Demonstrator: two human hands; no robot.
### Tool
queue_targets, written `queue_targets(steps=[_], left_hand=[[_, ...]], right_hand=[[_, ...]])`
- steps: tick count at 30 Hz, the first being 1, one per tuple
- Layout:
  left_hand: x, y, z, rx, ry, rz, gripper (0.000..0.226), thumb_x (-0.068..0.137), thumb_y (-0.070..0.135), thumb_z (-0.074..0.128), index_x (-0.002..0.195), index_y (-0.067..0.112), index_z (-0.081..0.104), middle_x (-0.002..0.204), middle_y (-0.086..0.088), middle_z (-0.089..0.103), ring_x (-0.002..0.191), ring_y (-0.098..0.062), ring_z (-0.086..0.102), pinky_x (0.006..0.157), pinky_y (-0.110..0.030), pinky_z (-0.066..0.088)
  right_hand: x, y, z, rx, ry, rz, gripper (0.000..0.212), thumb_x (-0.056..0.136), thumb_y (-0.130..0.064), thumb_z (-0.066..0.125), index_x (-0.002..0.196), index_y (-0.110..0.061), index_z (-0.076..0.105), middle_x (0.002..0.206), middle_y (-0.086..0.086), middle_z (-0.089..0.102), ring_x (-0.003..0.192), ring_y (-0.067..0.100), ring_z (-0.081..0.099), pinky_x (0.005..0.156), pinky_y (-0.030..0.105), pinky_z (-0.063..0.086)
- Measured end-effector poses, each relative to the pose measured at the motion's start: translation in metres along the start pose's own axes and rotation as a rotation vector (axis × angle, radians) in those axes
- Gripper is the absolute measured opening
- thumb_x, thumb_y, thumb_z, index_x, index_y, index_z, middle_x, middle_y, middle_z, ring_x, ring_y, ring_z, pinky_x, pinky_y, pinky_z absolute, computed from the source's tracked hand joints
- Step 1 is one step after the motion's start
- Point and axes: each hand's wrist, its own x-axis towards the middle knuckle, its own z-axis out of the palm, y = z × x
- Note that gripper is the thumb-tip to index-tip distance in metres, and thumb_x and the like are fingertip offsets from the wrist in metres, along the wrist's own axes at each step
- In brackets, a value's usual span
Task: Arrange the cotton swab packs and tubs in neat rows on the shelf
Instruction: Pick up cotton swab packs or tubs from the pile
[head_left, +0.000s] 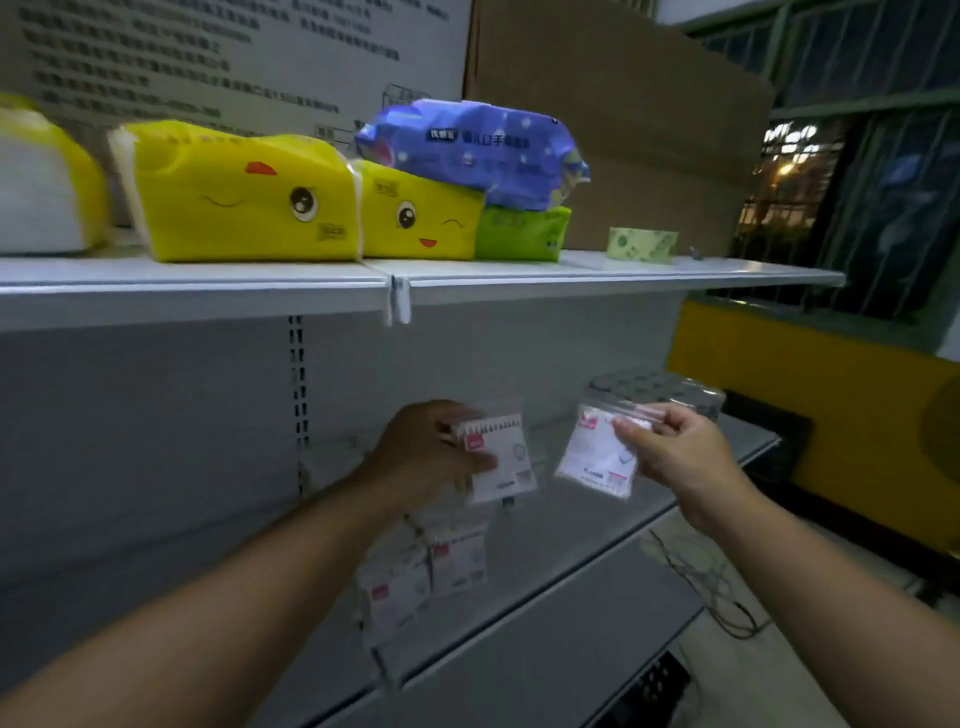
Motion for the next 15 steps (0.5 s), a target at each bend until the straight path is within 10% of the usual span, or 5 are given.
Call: queue_targets(steps=[13,15], left_hand=[[0.101,-0.060,0.075,1.039,-0.188,-0.143,0.014,0.080,0.013,0.070,0.083,0.008,0.057,0.085,0.001,0.056,0.081,-0.013,0.056,0.059,-0.014,0.040],[0.100,-0.061,0.078,1.123,-0.178,-0.162,0.032,0.080,0.014,0.070,0.109,0.006,0.062,0.110,-0.006,0.061,0.100,-0.019,0.059,0.078,-0.023,0.047]], right_hand=[[0.111,0.094,-0.014,-0.834,-0.537,-0.255,0.021,0.079,-0.018,0.073,0.094,-0.024,0.059,0.095,-0.005,0.057,0.090,0.011,0.057,0.071,0.012,0.041],[0.120,0.107,-0.005,-0.854,-0.599,-0.351,0.018,0.084,-0.023,0.068,0.101,-0.025,0.061,0.099,-0.007,0.048,0.092,0.011,0.052,0.075,0.018,0.038]])
